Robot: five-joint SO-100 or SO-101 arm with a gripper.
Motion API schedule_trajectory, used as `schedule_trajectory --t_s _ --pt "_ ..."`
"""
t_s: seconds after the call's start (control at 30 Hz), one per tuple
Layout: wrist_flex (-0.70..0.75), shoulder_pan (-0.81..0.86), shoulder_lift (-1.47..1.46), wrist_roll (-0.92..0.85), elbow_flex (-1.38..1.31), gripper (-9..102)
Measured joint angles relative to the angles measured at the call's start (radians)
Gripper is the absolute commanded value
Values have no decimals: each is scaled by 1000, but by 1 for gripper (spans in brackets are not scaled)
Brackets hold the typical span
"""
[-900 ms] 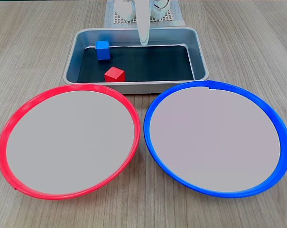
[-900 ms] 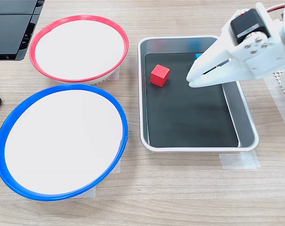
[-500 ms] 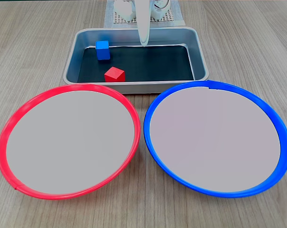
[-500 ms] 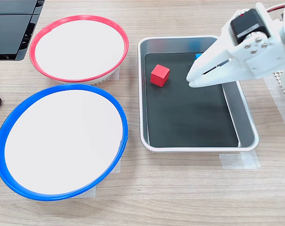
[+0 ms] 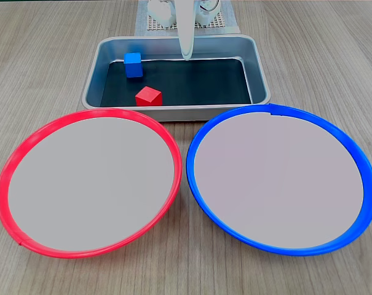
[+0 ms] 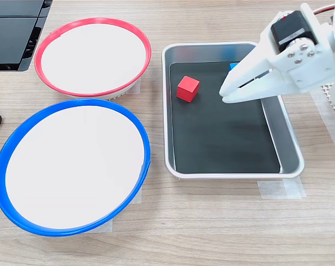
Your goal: Move two blocks tray to matching dishes
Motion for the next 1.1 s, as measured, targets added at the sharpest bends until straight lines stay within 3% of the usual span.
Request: schedule_trajectory --t_s 0.13,0.33,0.43,0.63,0.83,1.1 --pt "9 -9 -48 -198 -61 0" --pt "112 67 -634 -752 -472 0" --pt "118 130 -959 -945 -670 8" --pt "87 212 -1391 -1181 -911 23" --pt "57 230 -1595 -1385 -980 22" --pt "-2 221 -1729 -1462 -1029 3"
